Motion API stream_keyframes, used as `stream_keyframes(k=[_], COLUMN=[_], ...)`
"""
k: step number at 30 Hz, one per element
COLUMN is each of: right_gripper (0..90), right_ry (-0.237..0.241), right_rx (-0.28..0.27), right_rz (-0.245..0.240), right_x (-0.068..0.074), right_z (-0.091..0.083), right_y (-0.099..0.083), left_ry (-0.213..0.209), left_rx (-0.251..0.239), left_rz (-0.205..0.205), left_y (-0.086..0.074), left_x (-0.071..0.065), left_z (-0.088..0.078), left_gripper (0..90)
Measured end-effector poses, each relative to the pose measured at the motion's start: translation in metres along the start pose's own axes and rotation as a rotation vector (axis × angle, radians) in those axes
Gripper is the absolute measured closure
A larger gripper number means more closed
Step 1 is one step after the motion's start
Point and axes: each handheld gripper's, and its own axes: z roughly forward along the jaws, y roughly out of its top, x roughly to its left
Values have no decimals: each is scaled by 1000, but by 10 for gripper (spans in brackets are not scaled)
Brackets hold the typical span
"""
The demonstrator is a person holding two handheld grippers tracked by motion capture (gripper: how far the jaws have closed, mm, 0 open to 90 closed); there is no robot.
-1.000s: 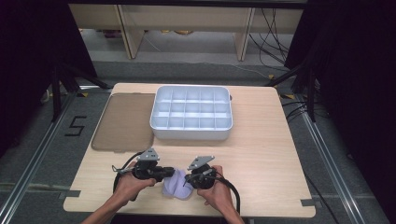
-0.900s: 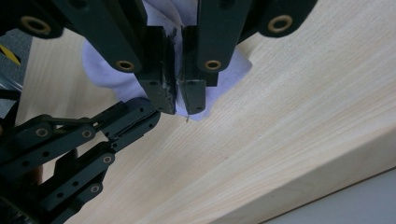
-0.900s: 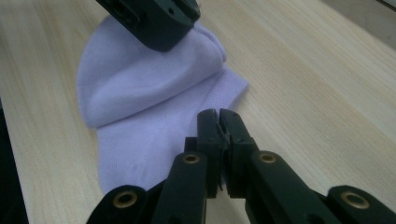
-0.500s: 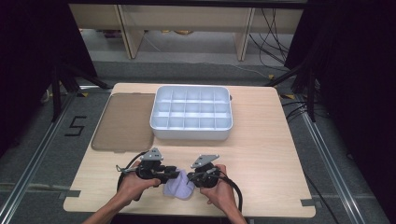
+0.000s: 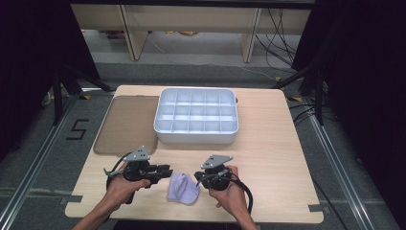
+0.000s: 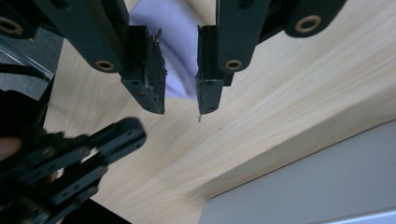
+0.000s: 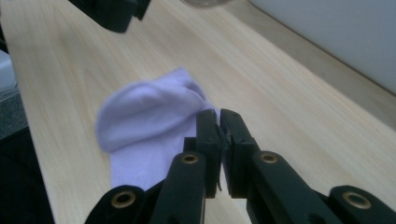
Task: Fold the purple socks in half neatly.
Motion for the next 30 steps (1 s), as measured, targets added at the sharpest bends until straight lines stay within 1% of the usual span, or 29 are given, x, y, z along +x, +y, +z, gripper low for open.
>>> stream_keyframes(k=[1,2,3,4,5,6,8,9,10,11,12,13,14,15,16,17,18,19,20,21,22,23,24,25,26,27,28,29,30], right_gripper=[868,868,868,869,870,870,874,877,881,881,890,890,896,900,900,900,900,900,900,900,900,900,900,900,900,900,900,900,900], right_ry=[9,19,22,35,38,38,49,61,69,69,75,75,82,85,85,85,84,65,65,65,60,42,45,45,31,31,31,27,27], right_rx=[-3,-2,9,8,8,8,8,13,16,16,30,30,39,67,79,79,90,117,117,126,136,142,150,150,166,166,176,183,183], right_rz=[4,-3,-25,-45,-43,-43,-70,-78,-92,-92,-105,-105,-122,-118,-137,-137,-140,-142,-142,-140,-134,-128,-118,-118,-88,-88,-80,-112,-112], right_x=[3,5,7,12,15,15,20,23,28,28,34,34,37,40,41,41,41,39,39,37,35,32,27,27,25,25,25,22,22], right_z=[-1,-2,-3,-2,-1,-1,3,5,10,10,18,18,22,25,29,29,30,30,30,30,28,26,25,25,24,24,25,28,28], right_y=[2,5,8,13,15,15,22,25,29,29,31,31,32,31,27,27,26,20,20,17,14,11,5,5,1,1,0,-2,-2], left_ry=[8,26,28,51,60,60,71,80,77,95,87,87,97,92,87,88,89,91,94,100,87,86,79,79,80,78,77,76,76], left_rx=[4,9,20,31,33,33,47,40,42,38,45,45,38,44,48,50,50,50,56,37,38,50,59,59,59,55,62,56,56], left_rz=[-5,-2,4,3,9,9,16,16,10,9,11,11,14,14,15,15,24,22,13,17,29,40,55,55,60,61,60,101,101], left_y=[-3,-7,-10,-17,-20,-20,-26,-29,-30,-33,-36,-36,-38,-39,-39,-39,-38,-38,-38,-39,-39,-39,-38,-38,-37,-37,-36,-34,-34], left_x=[1,2,4,5,7,7,9,9,10,9,10,10,10,11,11,11,11,10,10,8,8,7,6,6,5,3,1,-1,-1], left_z=[-2,-4,-7,-11,-14,-14,-21,-23,-24,-27,-30,-30,-31,-32,-32,-33,-33,-32,-32,-30,-29,-29,-28,-28,-26,-25,-23,-20,-20], left_gripper=[710,701,691,658,645,635,621,608,585,585,570,570,570,570,570,570,571,577,577,580,589,589,598,603,608,608,611,622,629])
